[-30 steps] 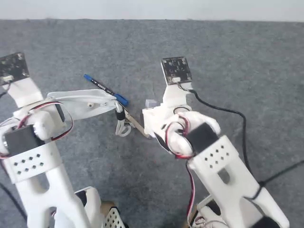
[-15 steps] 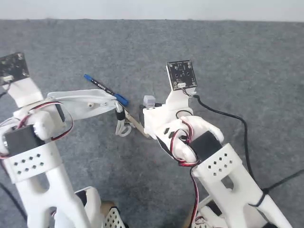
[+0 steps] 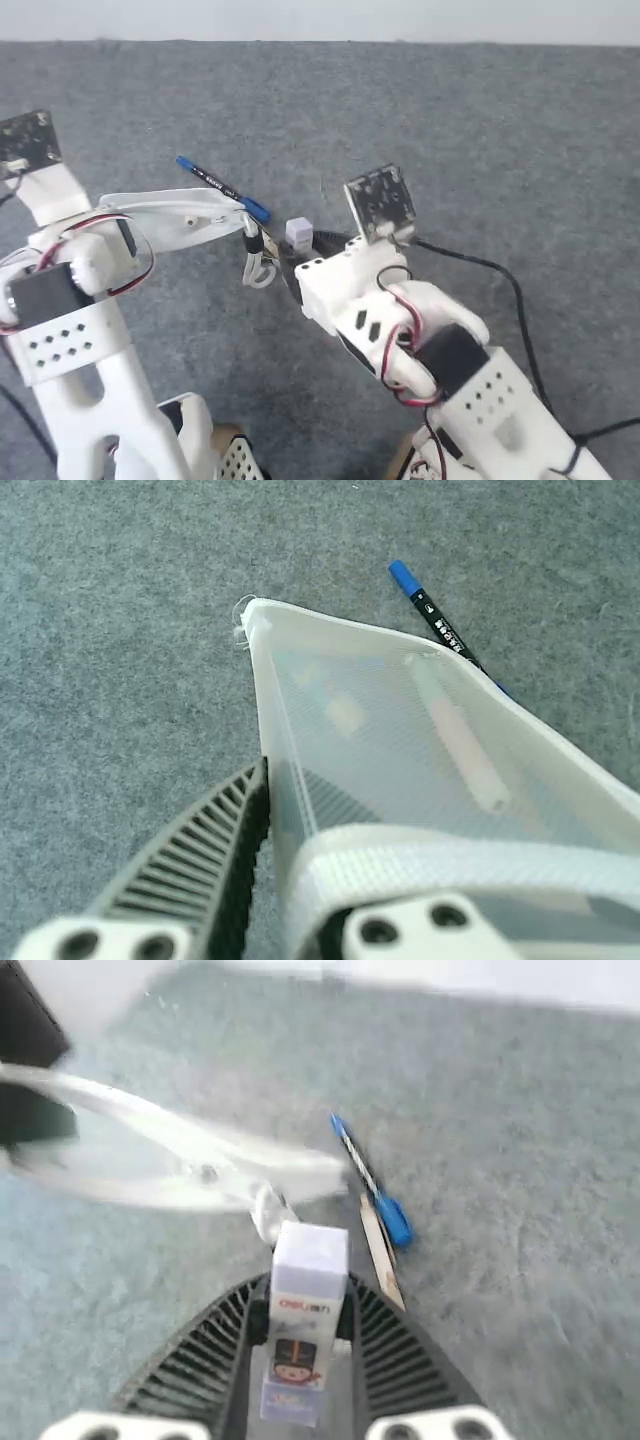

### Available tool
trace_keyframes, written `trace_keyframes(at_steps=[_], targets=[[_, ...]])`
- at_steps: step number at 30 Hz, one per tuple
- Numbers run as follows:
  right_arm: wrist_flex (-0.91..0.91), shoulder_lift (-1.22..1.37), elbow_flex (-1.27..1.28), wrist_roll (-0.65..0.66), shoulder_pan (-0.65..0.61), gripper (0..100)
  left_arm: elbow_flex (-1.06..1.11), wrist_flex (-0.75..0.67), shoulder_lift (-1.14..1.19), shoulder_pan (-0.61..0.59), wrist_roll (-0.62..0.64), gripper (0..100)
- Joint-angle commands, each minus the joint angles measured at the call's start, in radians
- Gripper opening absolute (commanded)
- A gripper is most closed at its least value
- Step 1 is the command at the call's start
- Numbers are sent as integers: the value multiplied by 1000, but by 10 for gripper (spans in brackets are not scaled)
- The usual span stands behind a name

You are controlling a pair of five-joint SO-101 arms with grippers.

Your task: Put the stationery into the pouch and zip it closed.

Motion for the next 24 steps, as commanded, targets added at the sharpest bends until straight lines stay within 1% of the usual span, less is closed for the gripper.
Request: trace_keyframes(at_steps=[1, 3, 5, 10, 19, 24], targets=[[-85, -61, 15, 23, -5, 6, -10, -25, -9, -6, 8, 11], [-114, -64, 21, 40, -7, 6, -10, -25, -9, -5, 8, 11], [-131, -64, 23, 92, -12, 6, -10, -25, -9, -3, 8, 11], [-176, -65, 23, 160, -67, 6, -10, -25, -9, -5, 8, 11], [-418, -64, 23, 258, -128, 6, -8, -25, -9, -5, 9, 11], [-544, -62, 23, 258, -136, 6, -8, -25, -9, -5, 9, 11]])
